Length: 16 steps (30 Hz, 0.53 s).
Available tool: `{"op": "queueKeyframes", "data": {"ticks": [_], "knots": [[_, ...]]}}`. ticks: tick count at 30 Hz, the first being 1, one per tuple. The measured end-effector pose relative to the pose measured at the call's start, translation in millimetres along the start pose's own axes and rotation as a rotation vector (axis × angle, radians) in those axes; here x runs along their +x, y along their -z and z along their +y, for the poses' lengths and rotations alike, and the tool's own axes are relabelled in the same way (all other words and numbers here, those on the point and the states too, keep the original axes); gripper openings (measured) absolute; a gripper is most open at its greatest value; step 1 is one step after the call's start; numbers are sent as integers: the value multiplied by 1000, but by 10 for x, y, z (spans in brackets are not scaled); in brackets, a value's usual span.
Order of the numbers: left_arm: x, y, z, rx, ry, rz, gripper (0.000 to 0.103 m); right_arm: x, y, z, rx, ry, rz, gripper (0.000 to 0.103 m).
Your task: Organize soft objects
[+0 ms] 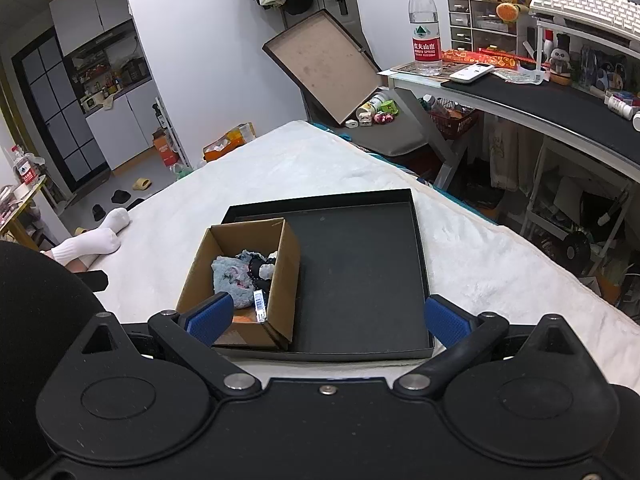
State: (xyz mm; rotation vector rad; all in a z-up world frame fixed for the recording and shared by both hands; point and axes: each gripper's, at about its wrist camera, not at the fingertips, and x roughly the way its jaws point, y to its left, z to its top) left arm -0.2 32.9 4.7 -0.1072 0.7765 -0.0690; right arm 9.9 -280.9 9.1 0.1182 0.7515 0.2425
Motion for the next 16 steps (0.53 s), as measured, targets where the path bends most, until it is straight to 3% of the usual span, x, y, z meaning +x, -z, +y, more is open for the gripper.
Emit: {"op": "queueKeyframes", "data": {"ticks": [16], "knots": [[34, -8, -9, 2, 12, 14, 103, 3, 13, -9, 5, -1, 5, 103]]}}
